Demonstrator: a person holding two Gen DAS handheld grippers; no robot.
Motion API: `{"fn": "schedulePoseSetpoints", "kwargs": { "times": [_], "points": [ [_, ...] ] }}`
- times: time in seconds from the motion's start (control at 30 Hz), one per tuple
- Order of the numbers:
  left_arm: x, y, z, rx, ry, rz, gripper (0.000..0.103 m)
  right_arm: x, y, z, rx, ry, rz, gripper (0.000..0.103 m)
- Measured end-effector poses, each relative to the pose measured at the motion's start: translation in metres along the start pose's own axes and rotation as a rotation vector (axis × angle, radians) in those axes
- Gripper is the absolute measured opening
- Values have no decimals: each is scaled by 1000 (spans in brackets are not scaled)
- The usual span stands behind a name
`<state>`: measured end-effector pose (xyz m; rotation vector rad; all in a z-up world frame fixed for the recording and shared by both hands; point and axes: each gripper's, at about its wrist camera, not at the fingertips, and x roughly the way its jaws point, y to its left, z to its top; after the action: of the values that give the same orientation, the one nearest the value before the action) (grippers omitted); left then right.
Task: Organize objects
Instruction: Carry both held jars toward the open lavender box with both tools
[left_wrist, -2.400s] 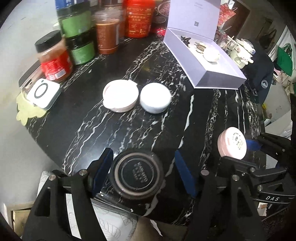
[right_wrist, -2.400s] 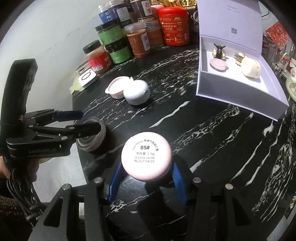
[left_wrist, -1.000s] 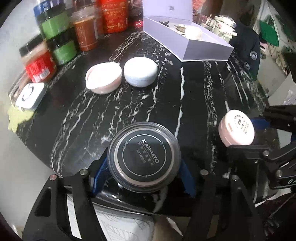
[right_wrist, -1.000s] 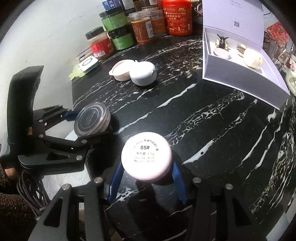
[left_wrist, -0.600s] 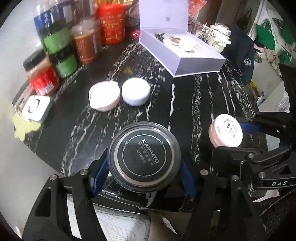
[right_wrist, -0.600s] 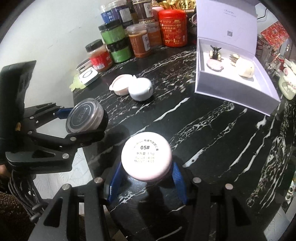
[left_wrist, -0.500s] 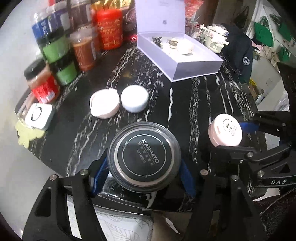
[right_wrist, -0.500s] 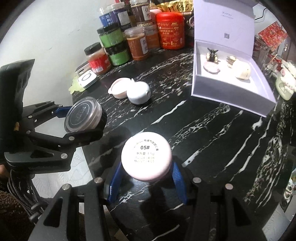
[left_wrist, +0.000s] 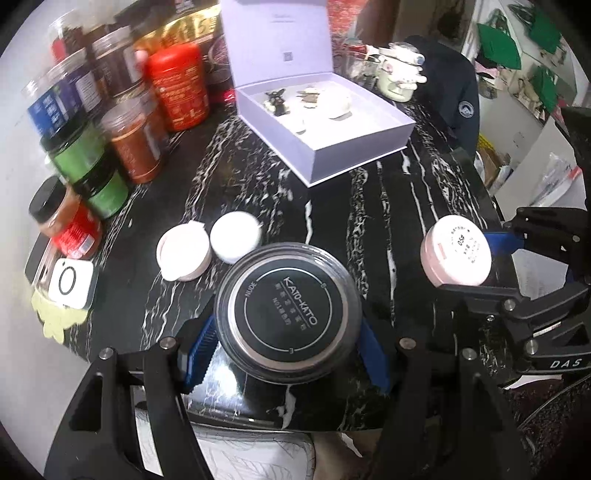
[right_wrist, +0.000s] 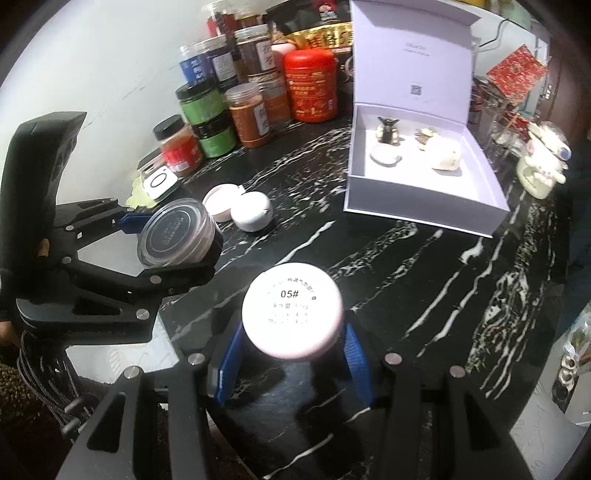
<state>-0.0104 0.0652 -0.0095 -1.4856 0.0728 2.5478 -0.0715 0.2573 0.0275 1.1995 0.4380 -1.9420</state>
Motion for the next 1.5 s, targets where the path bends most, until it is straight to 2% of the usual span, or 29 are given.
{"fn": "schedulePoseSetpoints", "kwargs": {
  "times": [0.7,1.13,1.5],
  "points": [
    [23,-53,61,187,-14,-100,67,-23,-54,-1,127,-42,-115,52],
    [52,-66,93,233,4,-129,67,-8,-87,18,143,-27,-127,52],
    [85,-57,125,194,56,-113,67,18,-117,49,127,2,-97,52]
  ]
}}
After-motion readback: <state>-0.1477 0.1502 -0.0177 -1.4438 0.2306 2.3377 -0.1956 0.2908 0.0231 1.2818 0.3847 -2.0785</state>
